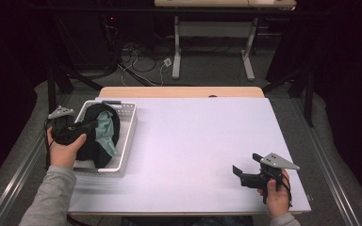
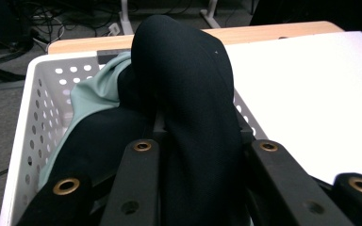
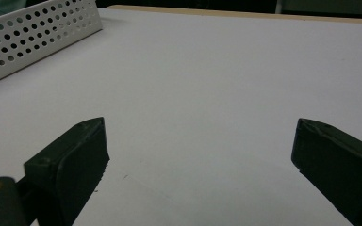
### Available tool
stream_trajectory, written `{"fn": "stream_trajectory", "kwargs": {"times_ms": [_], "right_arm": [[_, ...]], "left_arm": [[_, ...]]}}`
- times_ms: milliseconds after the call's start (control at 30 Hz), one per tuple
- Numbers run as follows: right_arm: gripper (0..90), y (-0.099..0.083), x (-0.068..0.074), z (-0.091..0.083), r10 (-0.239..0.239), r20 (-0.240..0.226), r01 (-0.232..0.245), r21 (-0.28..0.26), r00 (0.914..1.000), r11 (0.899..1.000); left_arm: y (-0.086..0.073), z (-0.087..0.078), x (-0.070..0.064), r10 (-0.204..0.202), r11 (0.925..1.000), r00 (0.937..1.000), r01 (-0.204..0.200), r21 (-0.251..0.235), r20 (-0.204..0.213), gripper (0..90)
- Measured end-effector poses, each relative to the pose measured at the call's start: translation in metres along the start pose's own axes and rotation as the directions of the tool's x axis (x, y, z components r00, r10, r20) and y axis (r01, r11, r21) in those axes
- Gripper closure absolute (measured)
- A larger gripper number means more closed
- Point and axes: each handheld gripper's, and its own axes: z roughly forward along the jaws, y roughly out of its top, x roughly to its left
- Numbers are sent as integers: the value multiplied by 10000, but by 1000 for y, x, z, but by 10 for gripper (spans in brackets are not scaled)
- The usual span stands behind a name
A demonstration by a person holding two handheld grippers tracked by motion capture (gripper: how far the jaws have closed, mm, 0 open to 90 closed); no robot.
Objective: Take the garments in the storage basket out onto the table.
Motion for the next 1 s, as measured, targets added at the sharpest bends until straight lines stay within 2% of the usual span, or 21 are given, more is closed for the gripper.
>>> {"fn": "stream_trajectory", "kwargs": {"times_ms": [167, 367, 467, 700, 1000], "right_arm": [[41, 0, 0, 0, 32, -26, -32, 46, 10000, 10000], [42, 0, -1, 0, 60, -7, -59, 78, 10000, 10000], [42, 0, -1, 0, 55, -2, -55, 95, 10000, 9999], [42, 0, -1, -1, 58, -20, -57, 114, 10000, 9999], [42, 0, -1, 0, 68, -7, -68, 67, 10000, 10000]], "left_arm": [[2, -5, 0, -22, 9997, 10000, 23, -226, 70, 735], [5, -16, 1, -128, 9969, 9999, 136, -777, 114, 734], [6, -18, 1, -109, 9963, 9999, 119, -855, 114, 734], [5, -27, 3, -186, 9890, 9995, 221, -1460, 254, 733], [7, -37, 3, -284, 9810, 9991, 339, -1912, 314, 733]]}}
